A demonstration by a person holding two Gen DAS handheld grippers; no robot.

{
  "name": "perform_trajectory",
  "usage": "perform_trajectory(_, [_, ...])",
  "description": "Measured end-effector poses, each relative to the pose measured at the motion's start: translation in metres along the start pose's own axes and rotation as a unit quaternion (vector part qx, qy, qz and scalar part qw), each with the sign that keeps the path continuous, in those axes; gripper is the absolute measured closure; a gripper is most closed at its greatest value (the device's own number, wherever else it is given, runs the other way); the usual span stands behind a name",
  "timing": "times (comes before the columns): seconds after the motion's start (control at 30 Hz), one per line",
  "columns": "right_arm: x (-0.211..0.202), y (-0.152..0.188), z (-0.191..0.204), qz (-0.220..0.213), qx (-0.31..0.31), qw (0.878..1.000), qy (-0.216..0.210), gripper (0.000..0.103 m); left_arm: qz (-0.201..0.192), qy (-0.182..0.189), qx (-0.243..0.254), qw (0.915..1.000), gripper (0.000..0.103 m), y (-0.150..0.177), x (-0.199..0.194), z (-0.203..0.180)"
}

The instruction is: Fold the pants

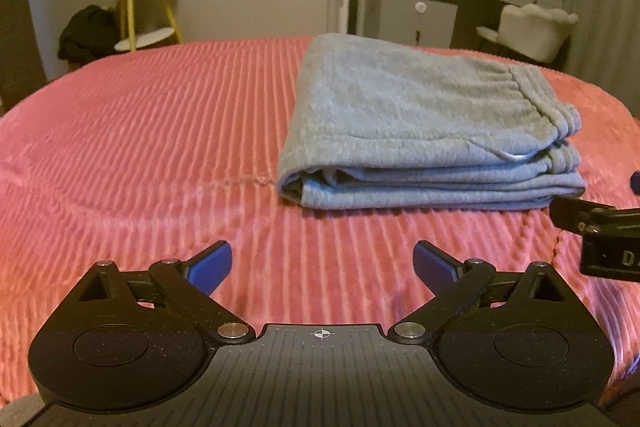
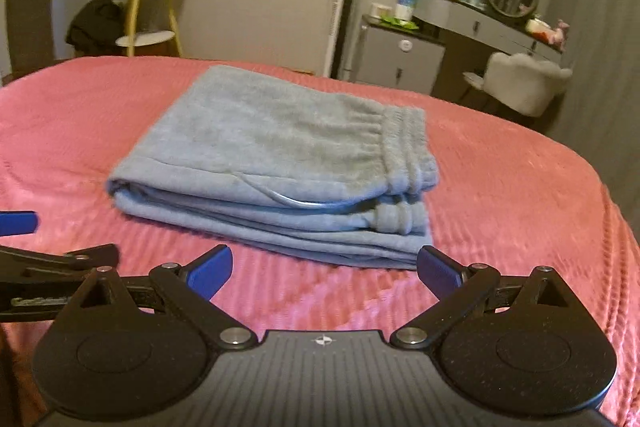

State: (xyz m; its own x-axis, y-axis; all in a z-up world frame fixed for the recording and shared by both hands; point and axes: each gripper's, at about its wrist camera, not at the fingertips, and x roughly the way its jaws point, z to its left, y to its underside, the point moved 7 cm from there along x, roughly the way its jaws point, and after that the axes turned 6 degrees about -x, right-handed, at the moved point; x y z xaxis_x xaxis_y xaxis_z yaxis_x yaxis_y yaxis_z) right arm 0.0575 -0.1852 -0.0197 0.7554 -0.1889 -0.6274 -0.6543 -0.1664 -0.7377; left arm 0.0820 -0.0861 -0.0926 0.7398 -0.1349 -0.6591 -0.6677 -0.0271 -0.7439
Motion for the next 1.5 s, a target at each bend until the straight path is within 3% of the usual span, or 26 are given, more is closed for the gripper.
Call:
perform_trajectory(0.13, [0.014, 0.006, -0.006, 0.009, 0.04, 0.999, -0.02, 0.004, 0.015, 0.016, 0.007, 0.9997, 0.003, 0.003, 0.011, -0.005])
perform_trajectory(0.4, [0.031, 0.011, -0.008, 0.021, 0.056, 0.998, -0.027, 0.004, 0.05, 0.002, -0.009, 0.9987, 0.003, 0.003, 0.031, -0.001])
perform_trajectory(0.9, [0.029, 0.008, 0.005, -0.002, 0.024, 0.999, -0.034, 0.004, 0.061, -0.017, 0.01, 0.998, 0.003, 0.008, 0.036, -0.004])
perform_trajectory(1.5, [0.027, 0.007, 0.003, -0.006, 0.029, 0.999, -0.035, 0.004, 0.062, -0.016, 0.008, 0.9979, 0.003, 0.008, 0.037, -0.003])
